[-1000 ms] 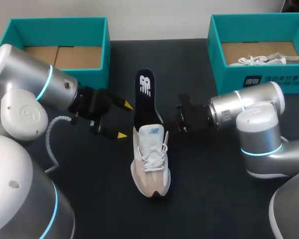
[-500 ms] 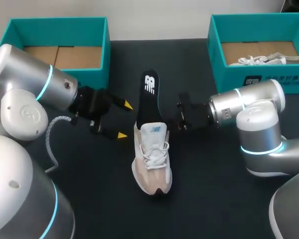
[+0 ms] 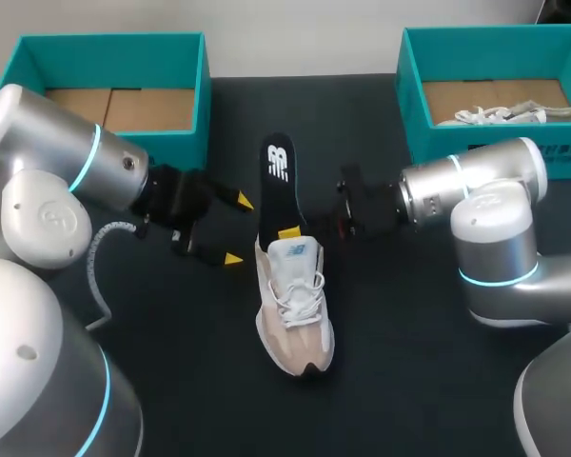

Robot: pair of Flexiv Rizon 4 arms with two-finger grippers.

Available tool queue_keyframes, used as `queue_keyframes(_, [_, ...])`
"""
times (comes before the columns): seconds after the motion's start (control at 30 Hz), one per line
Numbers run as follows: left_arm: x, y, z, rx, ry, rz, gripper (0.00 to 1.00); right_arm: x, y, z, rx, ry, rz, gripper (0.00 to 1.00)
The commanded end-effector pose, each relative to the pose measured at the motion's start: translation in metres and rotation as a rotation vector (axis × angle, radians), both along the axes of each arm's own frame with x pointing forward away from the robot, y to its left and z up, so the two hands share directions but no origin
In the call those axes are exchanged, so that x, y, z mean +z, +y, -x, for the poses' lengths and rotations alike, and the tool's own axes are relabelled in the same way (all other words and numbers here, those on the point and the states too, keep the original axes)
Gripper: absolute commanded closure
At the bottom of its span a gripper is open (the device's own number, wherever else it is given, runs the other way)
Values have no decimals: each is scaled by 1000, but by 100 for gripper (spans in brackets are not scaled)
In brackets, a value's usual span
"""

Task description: Take the shoe out of the shoebox, open the shoe tongue, remove and reinsert the insole, then place the shoe into the shoebox

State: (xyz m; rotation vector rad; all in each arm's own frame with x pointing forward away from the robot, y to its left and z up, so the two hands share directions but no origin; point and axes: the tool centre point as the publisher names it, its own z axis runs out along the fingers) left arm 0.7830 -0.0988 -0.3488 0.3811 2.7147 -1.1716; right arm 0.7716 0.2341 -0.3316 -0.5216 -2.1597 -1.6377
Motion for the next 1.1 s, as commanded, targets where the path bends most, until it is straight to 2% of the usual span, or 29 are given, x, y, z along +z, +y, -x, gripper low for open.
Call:
queue_keyframes(0.03, [0,0,1,1,0,-5,0,3,1,-13,24,-6,5,61])
queue_keyframes(0.27, [0,0,1,1,0,-5,0,2,5,-31,80,-4,6,66])
queue_keyframes(0.43, [0,0,1,1,0,-5,0,1,8,-35,105,14,14,69])
queue_keyframes(0.53, [0,0,1,1,0,-5,0,-1,6,-30,100,22,14,79])
queue_keyframes(0.57, [0,0,1,1,0,-5,0,-2,5,-28,97,24,14,90])
queue_keyframes(0.6, [0,0,1,1,0,-5,0,-3,4,-26,92,27,16,96])
queue_keyframes(0.67, [0,0,1,1,0,-5,0,-4,2,-22,84,31,15,100])
queue_keyframes(0.93, [0,0,1,1,0,-5,0,-8,-1,-8,73,55,18,100])
queue_keyframes(1.1, [0,0,1,1,0,-5,0,-13,-1,4,85,100,31,100])
